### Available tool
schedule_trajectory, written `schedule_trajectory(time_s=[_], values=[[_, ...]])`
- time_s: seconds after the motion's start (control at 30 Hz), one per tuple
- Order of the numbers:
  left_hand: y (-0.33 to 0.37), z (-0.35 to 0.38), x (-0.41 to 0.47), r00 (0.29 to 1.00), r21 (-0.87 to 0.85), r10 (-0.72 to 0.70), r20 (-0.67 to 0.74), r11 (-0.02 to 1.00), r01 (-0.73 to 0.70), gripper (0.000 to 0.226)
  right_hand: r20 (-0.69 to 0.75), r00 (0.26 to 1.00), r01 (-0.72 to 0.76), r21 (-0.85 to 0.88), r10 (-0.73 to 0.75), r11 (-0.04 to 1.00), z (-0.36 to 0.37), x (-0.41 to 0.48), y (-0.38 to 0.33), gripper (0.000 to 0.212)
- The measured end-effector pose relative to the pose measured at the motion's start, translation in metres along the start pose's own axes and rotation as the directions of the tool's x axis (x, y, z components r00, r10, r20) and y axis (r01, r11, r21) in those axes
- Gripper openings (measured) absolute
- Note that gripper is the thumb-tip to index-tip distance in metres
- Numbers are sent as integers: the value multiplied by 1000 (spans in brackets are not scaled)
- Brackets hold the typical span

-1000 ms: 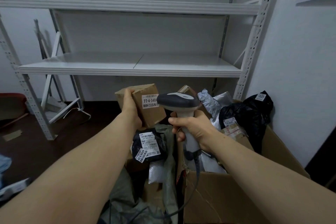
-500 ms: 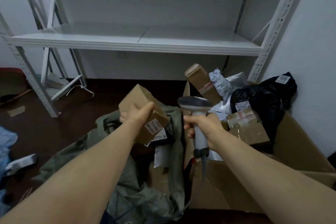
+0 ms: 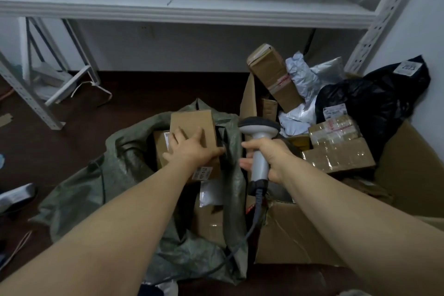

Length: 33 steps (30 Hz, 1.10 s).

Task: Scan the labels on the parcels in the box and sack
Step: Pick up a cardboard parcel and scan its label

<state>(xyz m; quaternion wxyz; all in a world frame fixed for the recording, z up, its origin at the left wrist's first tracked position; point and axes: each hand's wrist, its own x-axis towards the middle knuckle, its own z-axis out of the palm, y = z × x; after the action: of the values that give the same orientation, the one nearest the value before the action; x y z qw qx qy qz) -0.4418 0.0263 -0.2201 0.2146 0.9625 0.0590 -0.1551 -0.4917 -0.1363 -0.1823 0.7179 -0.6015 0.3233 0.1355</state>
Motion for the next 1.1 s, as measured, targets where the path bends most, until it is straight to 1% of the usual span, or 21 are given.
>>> schedule_trajectory(time_s=[0.1, 0.17, 0.2, 0.3, 0.37, 0.4, 0.47, 0.5, 0.53, 0.6, 0.63, 0.7, 0.73, 0.8, 0.83, 0.9, 0.93, 0.97, 1.03, 1.07, 1.1], values=[[0, 14, 10, 997, 131, -1, 76, 991, -9, 79, 29, 997, -66, -30, 67, 997, 13, 13, 5, 52], [0, 19, 17, 995, 176, 3, 96, 984, -20, 67, 49, 993, -102, -35, 104, 994, 23, 23, 10, 63], [0, 19, 20, 994, 191, 7, 112, 981, -28, 63, 52, 991, -120, -39, 122, 992, 28, 30, 13, 64], [-1, 15, 33, 982, 233, 3, 189, 971, -47, 58, 37, 988, -147, -52, 149, 988, 38, 44, 24, 59], [-7, 13, 43, 981, 267, -10, 196, 963, -44, 58, 14, 987, -158, -98, 160, 983, 42, 52, 32, 59], [-8, 12, 45, 982, 273, -20, 190, 961, -33, 58, 10, 986, -166, -124, 169, 978, 43, 53, 35, 64], [-13, 8, 42, 982, 197, -57, 181, 980, 21, 62, -27, 987, -162, -155, 160, 975, 46, 60, 41, 70], [-16, 6, 39, 975, 131, -89, 202, 989, 63, 65, -43, 989, -144, -165, 138, 976, 48, 61, 41, 69], [-18, 5, 35, 968, 75, -101, 228, 993, 86, 70, -60, 992, -123, -166, 115, 978, 50, 62, 40, 60], [-23, 6, 30, 961, 38, -85, 262, 996, 77, 79, -99, 995, -35, -155, 19, 987, 53, 54, 28, 36], [-25, 7, 28, 964, 18, -77, 256, 997, 75, 84, -139, 989, 34, -138, -53, 990, 53, 51, 18, 32], [-27, 7, 25, 972, -38, -90, 217, 994, 101, 91, -204, 959, 187, -61, -196, 980, 55, 41, -5, 28], [-26, 6, 25, 974, -70, -97, 204, 991, 114, 93, -213, 943, 260, -15, -257, 966, 56, 35, -17, 26], [-23, 3, 21, 980, -140, -63, 189, 986, 91, 88, -197, 909, 378, 25, -366, 925, 60, 28, -37, 25], [-22, 0, 20, 985, -190, -42, 169, 979, 74, 79, -182, 903, 398, 12, -389, 917, 62, 23, -45, 22], [-24, -11, 17, 998, -242, -46, 45, 969, 55, 53, -180, 906, 379, -57, -382, 924, 65, 19, -49, 19], [-28, -18, 16, 996, -196, -68, -54, 979, 56, 42, -193, 913, 344, -117, -361, 932, 67, 21, -47, 22], [-34, -25, 16, 982, -103, -94, -162, 992, 78, 38, -177, 927, 299, -189, -332, 935, 68, 23, -44, 26], [-51, -39, 22, 925, 90, -148, -349, 978, 191, 40, -100, 969, 188, -290, -225, 938, 73, 27, -36, 30], [-63, -46, 25, 894, 139, -185, -409, 955, 262, 45, -107, 973, 165, -302, -205, 939, 74, 31, -32, 27], [-76, -51, 31, 865, 151, -234, -443, 932, 329, 51, -149, 968, 150, -302, -202, 941, 75, 33, -27, 23]])
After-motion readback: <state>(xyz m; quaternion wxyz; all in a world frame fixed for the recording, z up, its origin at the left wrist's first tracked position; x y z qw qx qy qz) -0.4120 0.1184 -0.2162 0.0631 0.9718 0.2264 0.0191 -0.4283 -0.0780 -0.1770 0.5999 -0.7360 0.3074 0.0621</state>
